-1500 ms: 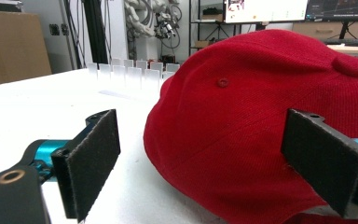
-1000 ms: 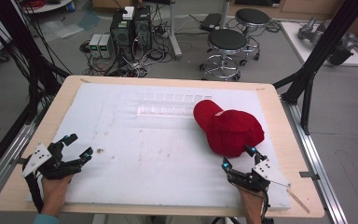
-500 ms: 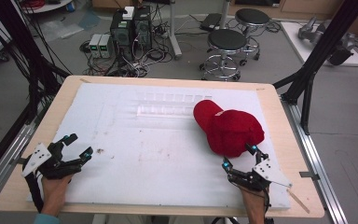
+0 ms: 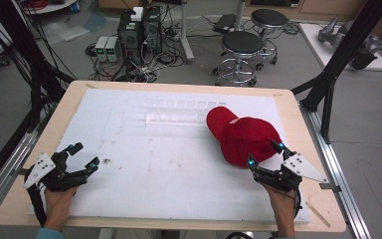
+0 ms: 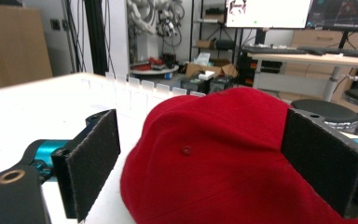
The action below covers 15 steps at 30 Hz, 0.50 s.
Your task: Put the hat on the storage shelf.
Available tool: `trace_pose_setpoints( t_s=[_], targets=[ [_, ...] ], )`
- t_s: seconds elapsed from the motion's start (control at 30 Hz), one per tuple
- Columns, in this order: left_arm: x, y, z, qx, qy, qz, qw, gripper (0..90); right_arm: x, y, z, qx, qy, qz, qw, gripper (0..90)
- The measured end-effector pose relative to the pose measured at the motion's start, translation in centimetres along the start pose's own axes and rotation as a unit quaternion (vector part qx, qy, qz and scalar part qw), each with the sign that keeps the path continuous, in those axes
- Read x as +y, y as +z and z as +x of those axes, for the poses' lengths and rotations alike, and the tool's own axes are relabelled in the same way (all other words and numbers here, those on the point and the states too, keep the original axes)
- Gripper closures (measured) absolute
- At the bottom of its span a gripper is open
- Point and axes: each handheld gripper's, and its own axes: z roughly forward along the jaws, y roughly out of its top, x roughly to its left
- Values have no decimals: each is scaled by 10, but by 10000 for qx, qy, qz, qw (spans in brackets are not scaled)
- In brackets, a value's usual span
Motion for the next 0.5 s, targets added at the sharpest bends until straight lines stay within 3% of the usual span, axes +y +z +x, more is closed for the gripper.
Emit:
trace_pose_setpoints(
  t_s=[0.17,0.5],
  targets=[
    [0,0,0,-2,0,5,10000,156,10,4,-11,-86,-239,389,9989,107],
    [0,0,0,-1,23,1,10000,157,11,2,-41,-145,-49,1023,9946,107]
  ],
)
